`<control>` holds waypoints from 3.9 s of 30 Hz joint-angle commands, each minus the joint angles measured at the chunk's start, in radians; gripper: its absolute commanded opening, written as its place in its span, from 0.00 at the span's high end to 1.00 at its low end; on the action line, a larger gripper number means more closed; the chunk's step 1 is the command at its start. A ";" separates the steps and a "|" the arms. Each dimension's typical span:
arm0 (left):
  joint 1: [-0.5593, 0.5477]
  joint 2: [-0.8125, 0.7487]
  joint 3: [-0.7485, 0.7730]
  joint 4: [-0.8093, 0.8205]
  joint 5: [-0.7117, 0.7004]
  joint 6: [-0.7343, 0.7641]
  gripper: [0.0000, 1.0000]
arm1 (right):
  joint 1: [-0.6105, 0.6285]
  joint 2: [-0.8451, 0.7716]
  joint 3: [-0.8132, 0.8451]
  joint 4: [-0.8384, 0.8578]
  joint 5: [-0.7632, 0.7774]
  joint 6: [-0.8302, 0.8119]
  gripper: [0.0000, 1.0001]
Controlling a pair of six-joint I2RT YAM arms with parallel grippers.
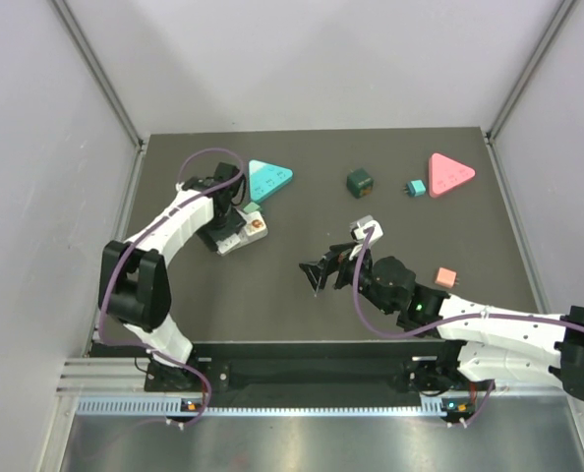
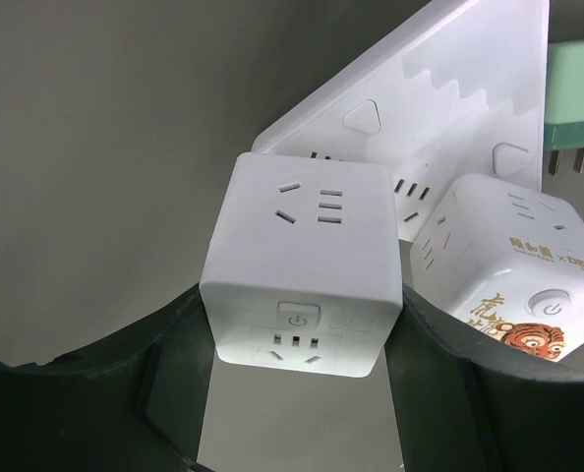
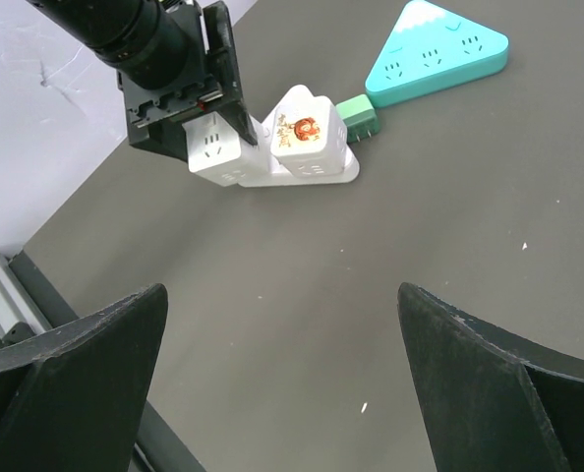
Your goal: Insert the plug
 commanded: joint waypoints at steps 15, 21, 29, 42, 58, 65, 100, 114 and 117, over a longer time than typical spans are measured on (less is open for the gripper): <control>0.108 0.132 -0.011 0.074 0.110 0.392 1.00 | -0.070 0.066 0.095 -0.022 -0.094 0.030 0.03; 0.129 0.184 0.029 0.064 0.122 0.434 1.00 | -0.109 0.104 0.124 -0.025 -0.175 0.050 0.06; 0.169 0.132 0.121 0.012 0.155 0.517 1.00 | -0.180 0.197 0.198 -0.024 -0.266 0.080 0.08; -0.053 -0.131 0.030 -0.071 0.501 0.582 1.00 | -0.292 0.213 0.158 0.172 -0.772 -0.206 0.00; -0.285 -0.279 0.029 -0.075 0.839 0.632 1.00 | -0.354 -0.060 -0.146 0.220 -1.010 -1.060 0.00; -0.325 -0.297 0.012 -0.064 0.862 0.634 1.00 | -0.337 0.018 -0.036 0.147 -0.936 -1.265 0.00; -0.328 -0.193 0.094 -0.133 0.897 0.743 1.00 | -0.096 0.215 -0.005 0.209 -0.732 -1.589 0.55; -0.233 -0.325 0.112 0.044 0.692 0.582 0.20 | -0.073 0.189 -0.011 0.392 -0.657 -1.064 1.00; -0.233 -0.357 0.087 0.100 0.678 0.553 0.19 | -0.071 0.198 -0.008 0.413 -0.653 -1.029 1.00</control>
